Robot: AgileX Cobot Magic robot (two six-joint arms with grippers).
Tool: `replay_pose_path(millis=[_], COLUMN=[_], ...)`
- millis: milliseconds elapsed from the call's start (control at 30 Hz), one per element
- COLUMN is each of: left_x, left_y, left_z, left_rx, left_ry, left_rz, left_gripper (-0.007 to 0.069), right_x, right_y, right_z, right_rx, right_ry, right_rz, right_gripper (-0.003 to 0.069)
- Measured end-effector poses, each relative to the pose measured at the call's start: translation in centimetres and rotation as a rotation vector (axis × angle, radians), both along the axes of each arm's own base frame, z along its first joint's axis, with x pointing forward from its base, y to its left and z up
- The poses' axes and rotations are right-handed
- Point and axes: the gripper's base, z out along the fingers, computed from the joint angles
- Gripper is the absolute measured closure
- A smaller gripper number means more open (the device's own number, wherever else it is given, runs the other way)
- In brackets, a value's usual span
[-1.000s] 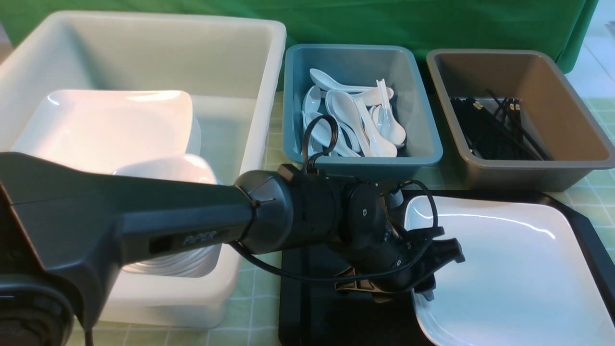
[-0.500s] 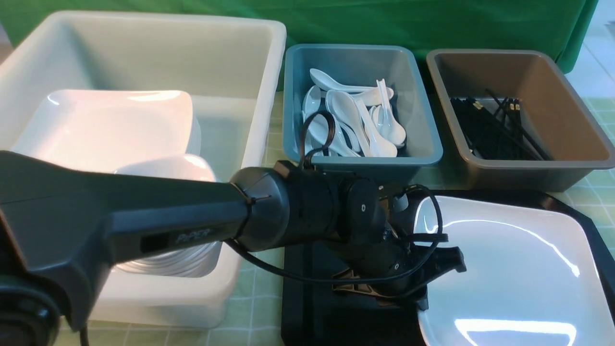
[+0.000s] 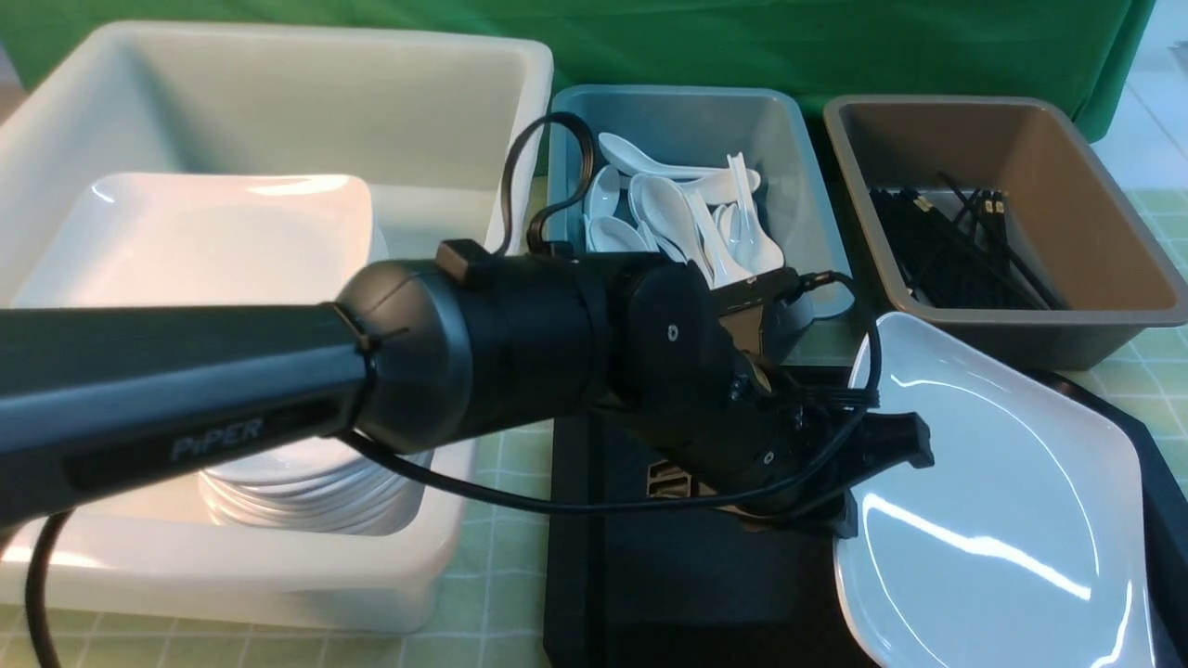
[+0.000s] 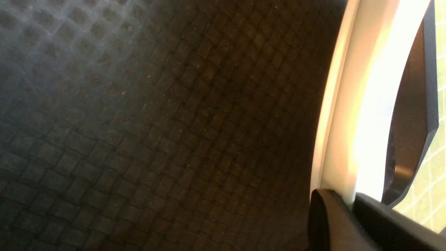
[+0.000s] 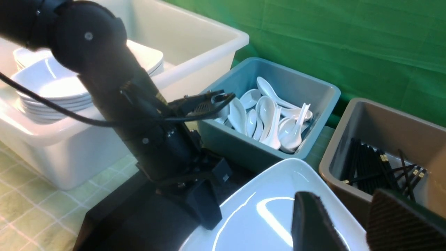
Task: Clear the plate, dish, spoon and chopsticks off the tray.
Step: Use the left arm to put the plate into the large storage box on the left
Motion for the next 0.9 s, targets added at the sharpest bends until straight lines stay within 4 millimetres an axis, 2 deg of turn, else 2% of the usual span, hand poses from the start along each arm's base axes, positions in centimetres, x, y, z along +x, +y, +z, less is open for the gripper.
replay_pose_path(millis=[233,533,900], left_x=[0.0,-0.4,-0.7], left_y=[0.1,0.6,0.5], left_z=[0.1,2.4,3.1], left_rx=[0.009,-0.031,-0.068], left_ry=[-0.013,-0.073,-0.081], left_rz=[-0.016,-0.031,-0.054], left_gripper=[0.0615,0.0615,0.0613], right_x=[0.0,0.0,0.0], right_y=[0.0,0.0,0.0], right_z=[0.0,0.0,0.0], right_rx=[0.0,0.0,0.001], right_ry=[-0.002,-0.003,-0.003], right_rz=[-0.001,-0.002,-0.002], right_gripper=[0.0419,0.0419,0.0419])
